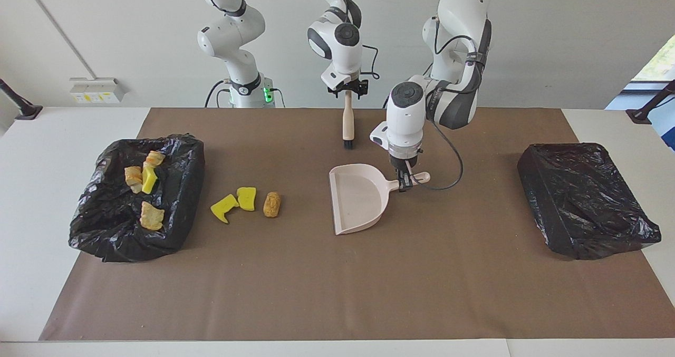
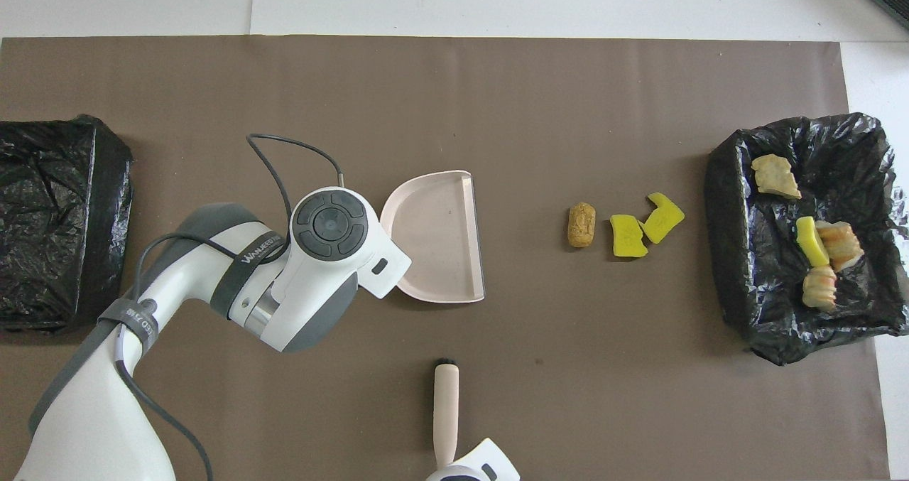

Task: Sweep and dump trash in bin
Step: 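Lift the brush with the right gripper toward the sponge scraps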

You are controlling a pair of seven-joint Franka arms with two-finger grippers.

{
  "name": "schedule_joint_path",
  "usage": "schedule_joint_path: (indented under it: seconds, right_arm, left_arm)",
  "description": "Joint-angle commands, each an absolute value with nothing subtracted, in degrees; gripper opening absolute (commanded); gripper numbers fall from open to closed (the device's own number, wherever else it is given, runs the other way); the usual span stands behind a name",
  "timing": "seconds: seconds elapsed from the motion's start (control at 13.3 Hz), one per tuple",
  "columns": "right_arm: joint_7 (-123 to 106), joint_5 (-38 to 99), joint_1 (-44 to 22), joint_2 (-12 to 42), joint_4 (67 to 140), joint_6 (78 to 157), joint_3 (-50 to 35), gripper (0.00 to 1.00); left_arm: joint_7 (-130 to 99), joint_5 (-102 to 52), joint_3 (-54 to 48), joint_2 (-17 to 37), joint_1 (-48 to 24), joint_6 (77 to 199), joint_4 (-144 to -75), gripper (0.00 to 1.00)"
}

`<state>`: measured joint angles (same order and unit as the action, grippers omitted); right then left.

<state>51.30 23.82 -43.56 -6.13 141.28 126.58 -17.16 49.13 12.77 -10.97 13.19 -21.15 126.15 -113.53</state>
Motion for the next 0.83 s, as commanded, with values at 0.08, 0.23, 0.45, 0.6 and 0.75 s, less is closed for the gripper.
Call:
schedule_joint_path:
  seconds: [0.08,0.23,0.45,0.6,0.75]
  right_arm:
    - [52.9,25.4,-43.2,-5.6,140.8,127.2,-16.8,0.0]
    - [52.2,25.3,-41.3,-6.0,139.5,126.0,-16.6,0.0]
    - [49.4,25.3,-37.7,-7.1,138.7,122.4,-16.5,0.0]
    - [47.5,24.6,-34.8,-10.4,138.3,116.9,-16.3,0.0]
    - [42.9,24.3,-29.2,-15.0,138.3,109.7,-16.3,0.0]
  left_arm:
    - [47.4,13.3,-10.3,11.4,-21.7,127.6,-116.0,0.0]
    - [47.4,13.3,-10.3,11.4,-21.7,127.6,-116.0,0.0]
    - [47.4,13.3,-10.3,11.4,-21.6,127.6,-116.0,0.0]
    - [47.4,13.3,-10.3,11.4,-21.6,127.8,-116.0,0.0]
    - [47.4,13.3,-10.3,11.4,-21.6,128.0,-116.2,0.0]
